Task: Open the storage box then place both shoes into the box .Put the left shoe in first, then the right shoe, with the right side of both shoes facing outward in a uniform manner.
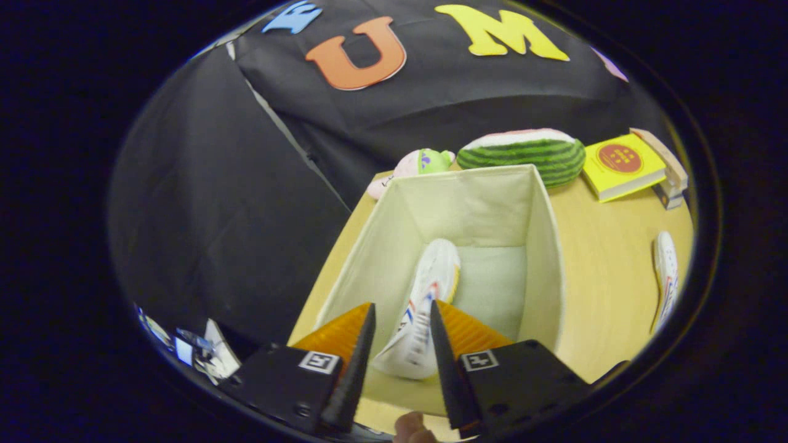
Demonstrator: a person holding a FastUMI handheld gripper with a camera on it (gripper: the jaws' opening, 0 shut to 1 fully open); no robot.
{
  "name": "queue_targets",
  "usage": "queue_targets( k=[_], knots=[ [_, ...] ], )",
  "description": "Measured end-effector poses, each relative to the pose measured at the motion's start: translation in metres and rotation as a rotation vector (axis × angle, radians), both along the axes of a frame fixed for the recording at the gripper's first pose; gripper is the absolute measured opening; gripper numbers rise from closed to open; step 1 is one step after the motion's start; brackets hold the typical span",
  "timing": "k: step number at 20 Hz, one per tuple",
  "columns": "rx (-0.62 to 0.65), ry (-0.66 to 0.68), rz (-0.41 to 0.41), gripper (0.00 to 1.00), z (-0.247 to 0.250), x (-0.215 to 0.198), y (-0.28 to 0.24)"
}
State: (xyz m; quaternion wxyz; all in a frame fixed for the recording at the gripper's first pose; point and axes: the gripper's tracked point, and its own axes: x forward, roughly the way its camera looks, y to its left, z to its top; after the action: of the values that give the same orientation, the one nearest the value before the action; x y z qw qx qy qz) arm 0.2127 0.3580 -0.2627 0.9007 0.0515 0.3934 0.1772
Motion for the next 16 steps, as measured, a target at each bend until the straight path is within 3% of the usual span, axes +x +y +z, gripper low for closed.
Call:
queue_targets(
  k=[1,6,16],
  knots=[
    [-0.088,-0.035,-0.014,0.54,0.003,-0.002,-0.017],
    [-0.18,-0.088,0.011,0.84,0.019,-0.014,-0.046],
    [-0.297,-0.14,-0.064,0.84,0.039,-0.019,-0.187]
  ],
)
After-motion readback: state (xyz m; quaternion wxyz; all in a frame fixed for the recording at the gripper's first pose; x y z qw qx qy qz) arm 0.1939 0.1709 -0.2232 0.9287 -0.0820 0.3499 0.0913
